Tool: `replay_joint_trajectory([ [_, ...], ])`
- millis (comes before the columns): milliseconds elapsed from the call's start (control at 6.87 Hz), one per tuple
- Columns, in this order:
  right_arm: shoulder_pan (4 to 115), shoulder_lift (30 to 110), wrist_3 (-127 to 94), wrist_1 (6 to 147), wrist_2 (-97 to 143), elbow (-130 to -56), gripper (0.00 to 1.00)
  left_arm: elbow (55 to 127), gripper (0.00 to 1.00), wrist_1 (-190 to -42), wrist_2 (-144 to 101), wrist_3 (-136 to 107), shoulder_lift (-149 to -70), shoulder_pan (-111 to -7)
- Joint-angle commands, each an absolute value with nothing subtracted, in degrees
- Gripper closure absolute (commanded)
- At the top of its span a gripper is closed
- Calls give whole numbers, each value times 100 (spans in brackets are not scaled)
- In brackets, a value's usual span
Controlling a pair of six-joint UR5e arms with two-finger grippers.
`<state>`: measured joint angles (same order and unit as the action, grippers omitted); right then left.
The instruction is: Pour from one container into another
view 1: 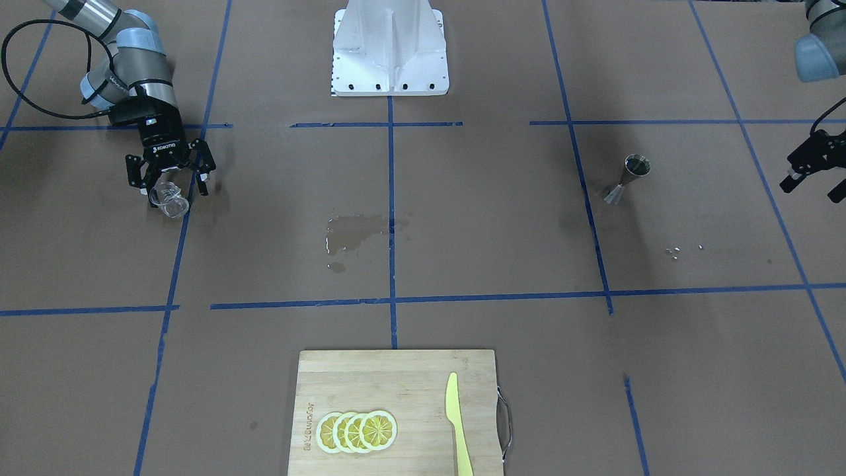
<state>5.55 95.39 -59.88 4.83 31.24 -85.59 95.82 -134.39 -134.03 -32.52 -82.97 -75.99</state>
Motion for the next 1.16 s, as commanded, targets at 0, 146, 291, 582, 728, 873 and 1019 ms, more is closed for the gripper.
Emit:
replay_joint_trajectory([
  [0, 528, 9702, -5985, 475, 3172, -8587, 0, 9606, 0, -13438, -13403, -3252, -8297, -7603],
  [146, 440, 9808, -5977, 466, 3277, -8691, 0, 9624, 0, -13438, -13412, -3243, -8288, -7611],
  [291, 431, 10113, -6011, 448, 3713, -9084, 0, 9702, 0, -13438, -13403, -3252, -8184, -7603],
  [582, 448, 11087, -6064, -39, 4653, -9552, 0, 9703, 0, -13430, -13403, -3243, -8174, -7603],
  [728, 492, 11431, -6064, -348, 5119, -9554, 0, 9712, 0, -13438, -13403, -3252, -8174, -7603],
  [873, 623, 11609, -6064, -352, 5350, -9519, 0, 9755, 0, -13438, -13403, -3243, -8174, -7603],
  [1019, 1198, 11793, -6056, -352, 6266, -9440, 0, 9721, 0, -13438, -13403, -3243, -8183, -7603],
])
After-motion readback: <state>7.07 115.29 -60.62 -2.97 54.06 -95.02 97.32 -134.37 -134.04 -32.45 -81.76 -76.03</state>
